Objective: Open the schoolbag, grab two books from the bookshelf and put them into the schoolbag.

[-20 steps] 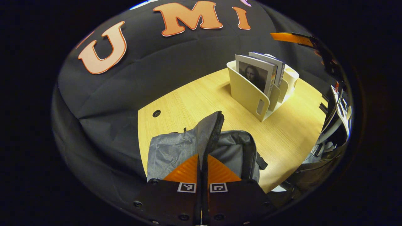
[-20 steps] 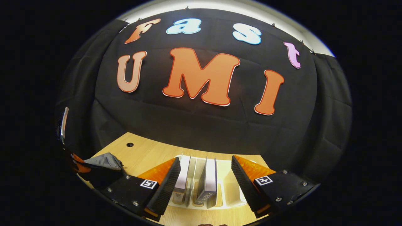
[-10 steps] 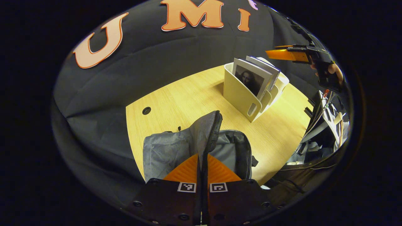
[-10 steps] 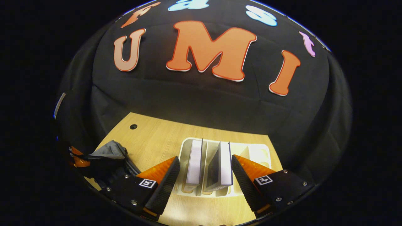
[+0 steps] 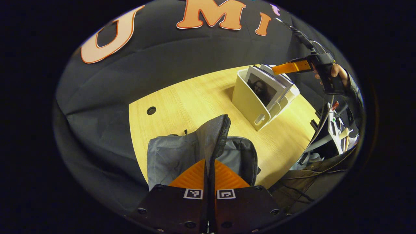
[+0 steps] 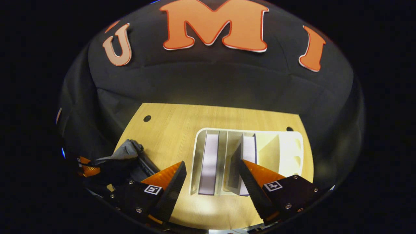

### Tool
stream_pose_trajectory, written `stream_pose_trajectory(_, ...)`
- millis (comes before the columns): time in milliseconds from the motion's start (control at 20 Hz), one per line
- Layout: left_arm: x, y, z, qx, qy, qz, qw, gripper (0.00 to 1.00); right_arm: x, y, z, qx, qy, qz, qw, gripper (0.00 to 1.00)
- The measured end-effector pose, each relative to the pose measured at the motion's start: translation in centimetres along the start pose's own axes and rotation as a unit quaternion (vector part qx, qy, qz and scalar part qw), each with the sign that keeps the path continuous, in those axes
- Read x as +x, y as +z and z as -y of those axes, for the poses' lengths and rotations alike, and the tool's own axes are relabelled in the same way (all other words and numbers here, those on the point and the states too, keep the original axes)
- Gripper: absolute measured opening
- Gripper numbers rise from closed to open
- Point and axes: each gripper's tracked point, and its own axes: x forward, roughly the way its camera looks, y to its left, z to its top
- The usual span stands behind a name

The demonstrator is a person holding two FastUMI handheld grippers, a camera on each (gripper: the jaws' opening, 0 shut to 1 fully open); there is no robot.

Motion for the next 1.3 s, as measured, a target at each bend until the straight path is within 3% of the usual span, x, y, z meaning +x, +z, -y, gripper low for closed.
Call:
stream_pose_trajectory(200, -0.6, 0.9, -0.7, -0.006, 0.006, -0.005, 1.000, 0.00, 2.8, -0.8, 0.4, -0.011, 0.002, -0.052, 0.999, 0.95)
stream_pose_trajectory(500, -1.0, 1.2, -0.3, 0.000, 0.012, -0.008, 1.000, 0.02, 6.4, -2.9, 0.5, -0.004, -0.014, -0.130, 0.991, 0.82)
stream_pose_trajectory(650, -0.8, 1.2, -0.8, -0.009, 0.018, -0.009, 1.000, 0.05, 7.3, -3.5, 0.4, 0.018, -0.019, -0.156, 0.987, 0.64)
stream_pose_trajectory(800, -0.8, 1.0, -0.8, -0.013, 0.019, -0.008, 1.000, 0.02, 7.5, -3.5, 0.9, 0.036, -0.033, -0.168, 0.985, 0.50)
stream_pose_trajectory(900, -0.7, 0.9, -0.9, -0.015, 0.019, -0.007, 1.000, 0.05, 7.1, -3.3, 1.1, 0.049, -0.041, -0.173, 0.983, 0.31)
stream_pose_trajectory(950, -0.7, 0.9, -1.0, -0.016, 0.020, -0.006, 1.000, 0.02, 6.8, -3.4, 1.3, 0.055, -0.042, -0.174, 0.982, 0.37)
stream_pose_trajectory(1200, -0.9, 0.6, -0.8, -0.021, 0.018, -0.006, 1.000, 0.02, 3.1, -2.1, 2.8, 0.085, -0.023, -0.150, 0.985, 0.35)
stream_pose_trajectory(1250, -0.9, 0.6, -0.8, -0.021, 0.019, -0.006, 1.000, 0.02, 2.1, -1.6, 3.0, 0.092, -0.015, -0.139, 0.986, 0.27)
stream_pose_trajectory(1300, -0.8, 0.6, -0.7, -0.018, 0.019, -0.006, 1.000, 0.02, 1.0, -1.2, 3.1, 0.099, -0.004, -0.132, 0.986, 0.34)
